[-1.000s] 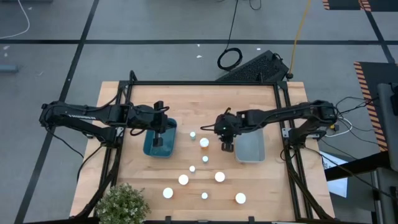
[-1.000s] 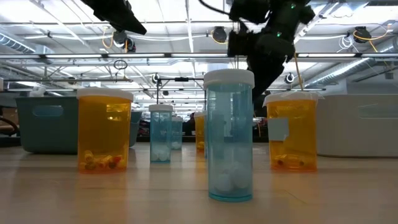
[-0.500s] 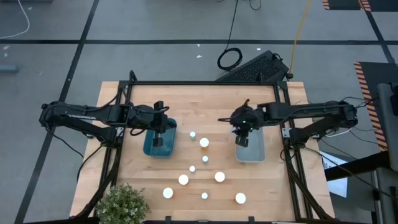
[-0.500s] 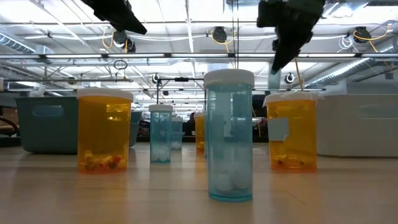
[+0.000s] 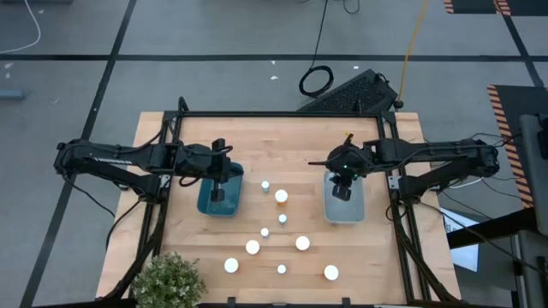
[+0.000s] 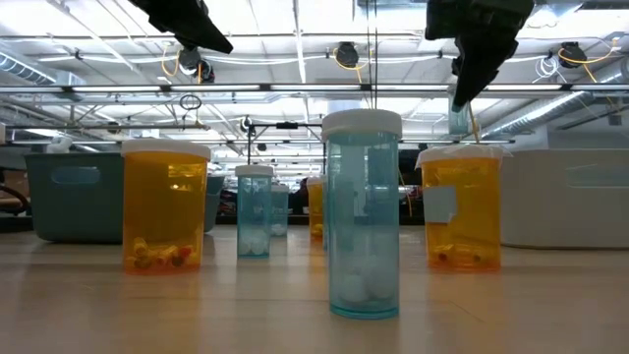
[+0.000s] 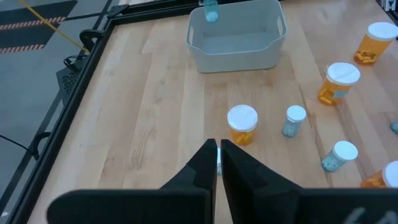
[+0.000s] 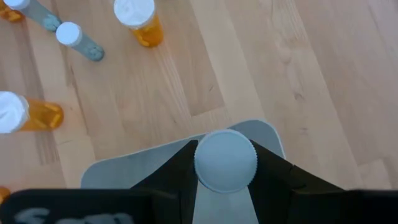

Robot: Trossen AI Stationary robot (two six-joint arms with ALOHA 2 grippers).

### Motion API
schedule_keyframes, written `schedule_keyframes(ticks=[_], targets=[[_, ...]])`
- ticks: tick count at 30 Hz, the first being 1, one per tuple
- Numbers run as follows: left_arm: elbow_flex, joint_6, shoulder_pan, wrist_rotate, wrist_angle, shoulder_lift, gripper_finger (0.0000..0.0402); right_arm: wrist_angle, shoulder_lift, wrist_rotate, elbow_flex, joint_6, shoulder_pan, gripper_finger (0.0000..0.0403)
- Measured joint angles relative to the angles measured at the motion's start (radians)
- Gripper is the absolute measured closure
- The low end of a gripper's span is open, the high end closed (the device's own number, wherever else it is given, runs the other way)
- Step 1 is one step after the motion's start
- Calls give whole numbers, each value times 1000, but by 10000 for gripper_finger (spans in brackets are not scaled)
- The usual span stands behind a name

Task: Pick and place medicine bottles into bin by pill shape (circle, oval)
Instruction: Put the blue pill bottle into the blue bin

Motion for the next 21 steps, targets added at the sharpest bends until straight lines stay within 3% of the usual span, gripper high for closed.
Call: schedule_keyframes(ticks=[21], targets=[[0, -6, 0, 0, 0, 0, 376, 0, 0, -9, 0, 0, 0, 291]])
